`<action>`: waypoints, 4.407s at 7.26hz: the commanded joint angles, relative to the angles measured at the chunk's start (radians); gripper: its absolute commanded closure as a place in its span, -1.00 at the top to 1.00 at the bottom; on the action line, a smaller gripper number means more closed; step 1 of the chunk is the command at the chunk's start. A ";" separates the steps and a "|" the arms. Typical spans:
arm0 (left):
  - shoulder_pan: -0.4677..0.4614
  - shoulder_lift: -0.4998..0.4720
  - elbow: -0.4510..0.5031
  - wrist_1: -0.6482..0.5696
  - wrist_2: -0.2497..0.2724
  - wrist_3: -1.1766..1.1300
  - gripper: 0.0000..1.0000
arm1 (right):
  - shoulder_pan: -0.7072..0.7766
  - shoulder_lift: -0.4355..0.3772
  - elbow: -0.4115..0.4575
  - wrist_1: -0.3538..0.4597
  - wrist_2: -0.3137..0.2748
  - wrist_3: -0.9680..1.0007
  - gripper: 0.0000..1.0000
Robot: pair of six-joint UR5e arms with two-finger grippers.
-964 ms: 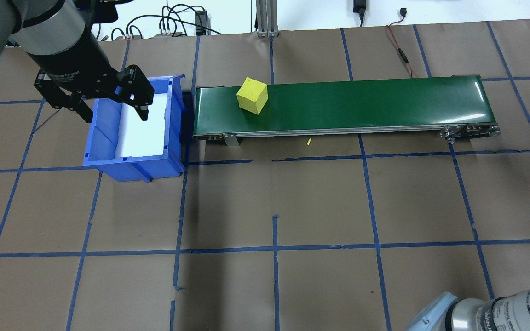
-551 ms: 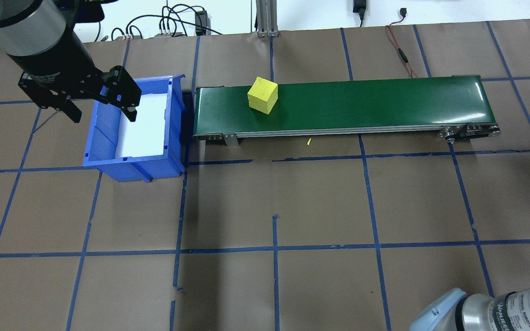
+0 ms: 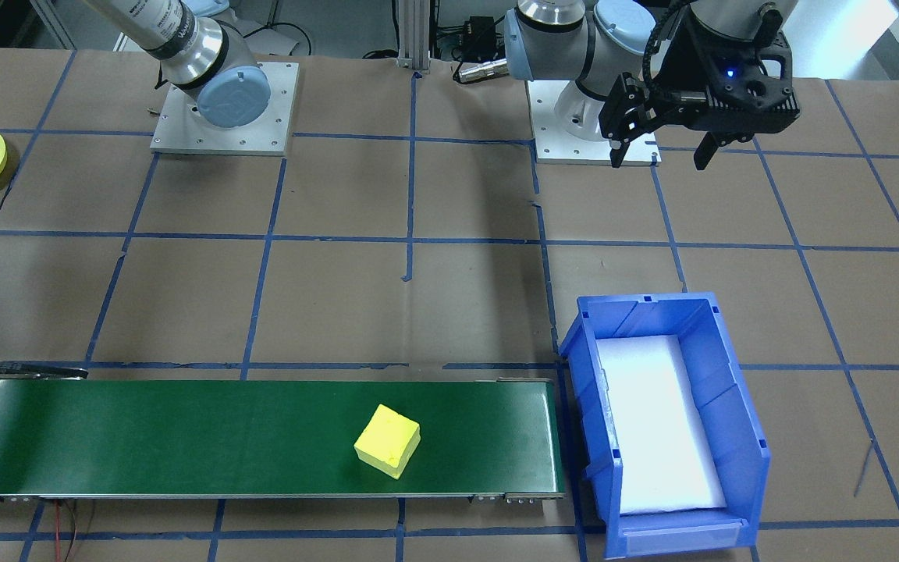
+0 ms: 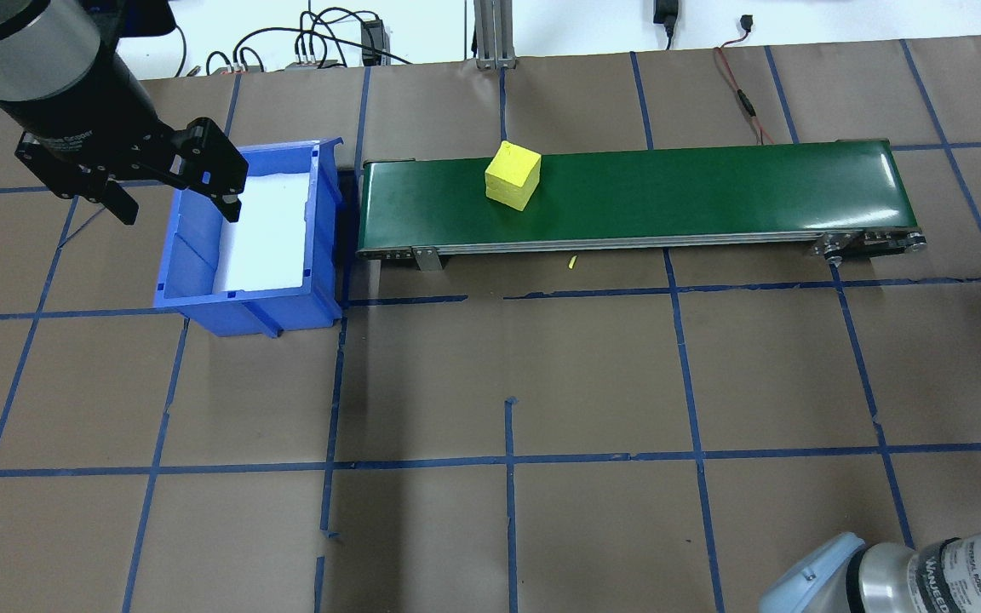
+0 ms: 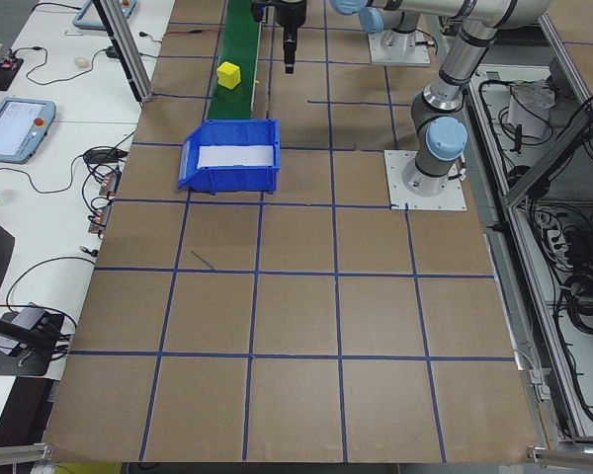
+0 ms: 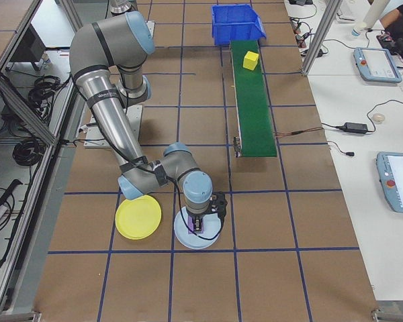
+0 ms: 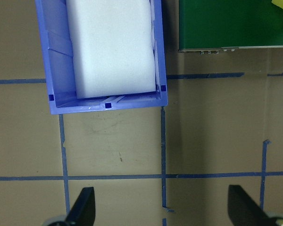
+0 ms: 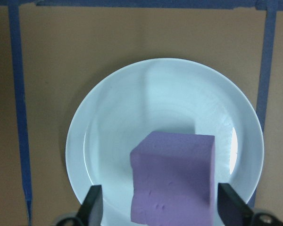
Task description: Move block left to right into plate
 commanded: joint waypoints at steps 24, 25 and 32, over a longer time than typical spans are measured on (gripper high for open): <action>0.001 -0.020 -0.052 0.042 -0.001 0.007 1.00 | 0.758 -0.071 -0.014 -0.033 0.496 1.165 1.00; 0.000 -0.020 -0.052 0.042 -0.001 0.006 1.00 | 0.758 -0.068 -0.012 -0.026 0.496 1.156 1.00; 0.000 -0.018 -0.051 0.042 -0.001 0.004 1.00 | 0.759 -0.022 -0.014 -0.035 0.498 1.107 0.99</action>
